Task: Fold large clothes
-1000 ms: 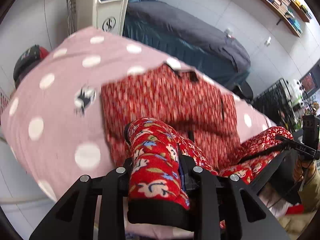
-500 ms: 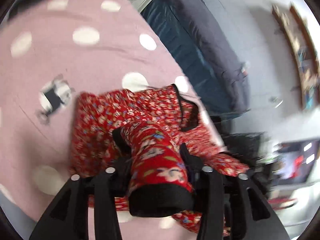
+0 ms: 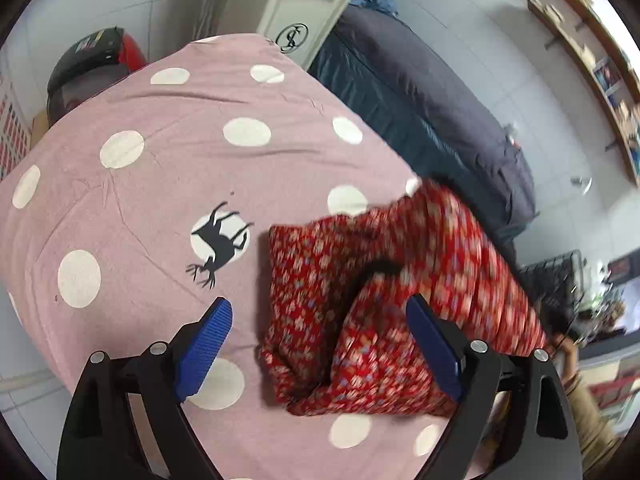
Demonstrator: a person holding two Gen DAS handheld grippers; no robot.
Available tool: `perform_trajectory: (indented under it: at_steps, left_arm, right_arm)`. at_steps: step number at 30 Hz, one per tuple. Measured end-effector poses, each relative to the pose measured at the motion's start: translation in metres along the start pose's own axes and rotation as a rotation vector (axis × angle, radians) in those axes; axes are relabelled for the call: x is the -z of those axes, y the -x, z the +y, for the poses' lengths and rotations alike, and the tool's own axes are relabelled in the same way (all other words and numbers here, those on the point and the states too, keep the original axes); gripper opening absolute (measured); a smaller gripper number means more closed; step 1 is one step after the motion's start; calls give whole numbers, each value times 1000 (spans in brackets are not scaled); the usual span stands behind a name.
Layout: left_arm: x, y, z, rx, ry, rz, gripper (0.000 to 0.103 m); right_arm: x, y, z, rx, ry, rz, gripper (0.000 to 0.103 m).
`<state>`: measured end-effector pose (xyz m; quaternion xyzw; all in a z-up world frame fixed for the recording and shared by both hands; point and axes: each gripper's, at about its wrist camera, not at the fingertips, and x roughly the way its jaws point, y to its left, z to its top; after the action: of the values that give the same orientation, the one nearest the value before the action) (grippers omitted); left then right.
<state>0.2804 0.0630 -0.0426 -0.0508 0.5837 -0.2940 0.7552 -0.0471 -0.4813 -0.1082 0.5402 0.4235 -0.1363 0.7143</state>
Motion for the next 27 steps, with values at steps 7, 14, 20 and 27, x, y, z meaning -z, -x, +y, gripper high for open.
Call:
perform_trajectory:
  at_steps: [7,14,20,27]
  left_arm:
    - [37,-37,-33,-21,-151,-24,88]
    - [30,-86,-64,-76,-259,-12,89]
    - [28,-115,-92,-83,-341,34,82]
    - [5,-81,-84,-108,-273,-35,19]
  right_arm:
    - [22,54,25,-31,101,-124,78]
    - [46,48,31,300,434,-90,78]
    - [84,-6,32,468,699,20,70]
    - [65,32,46,430,624,-149,13]
